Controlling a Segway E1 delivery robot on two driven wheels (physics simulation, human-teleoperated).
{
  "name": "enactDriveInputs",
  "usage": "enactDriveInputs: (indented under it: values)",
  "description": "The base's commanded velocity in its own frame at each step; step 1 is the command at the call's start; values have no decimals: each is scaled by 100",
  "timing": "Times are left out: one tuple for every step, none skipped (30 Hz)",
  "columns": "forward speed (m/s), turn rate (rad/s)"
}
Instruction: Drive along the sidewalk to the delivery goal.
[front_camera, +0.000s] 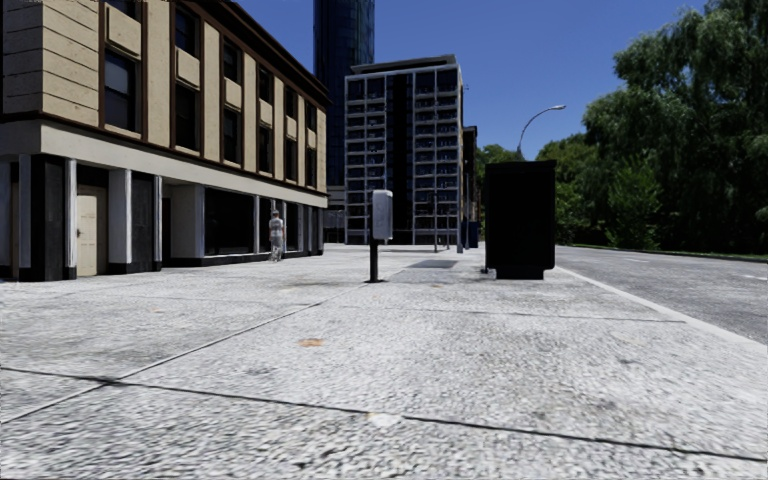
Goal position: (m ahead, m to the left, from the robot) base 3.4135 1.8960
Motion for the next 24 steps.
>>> enactDriveInputs:
  values:
    - [194, 50]
    - [194, 50]
    - [194, 52]
    - [194, 54]
    - [194, 54]
    - [191, 57]
    - [188, 58]
    - [182, 59]
    - [179, 59]
    - [178, 59]
    - [177, 59]
    - [177, 59]
    - [177, 59]
    - [177, 59]
    - [177, 60]
    - [176, 61]
    - [176, 61]
    - [176, 65]
    - [176, 65]
    - [174, 66]
    - [173, 66]
    - [173, 67]
    - [172, 67]
    - [172, 67]
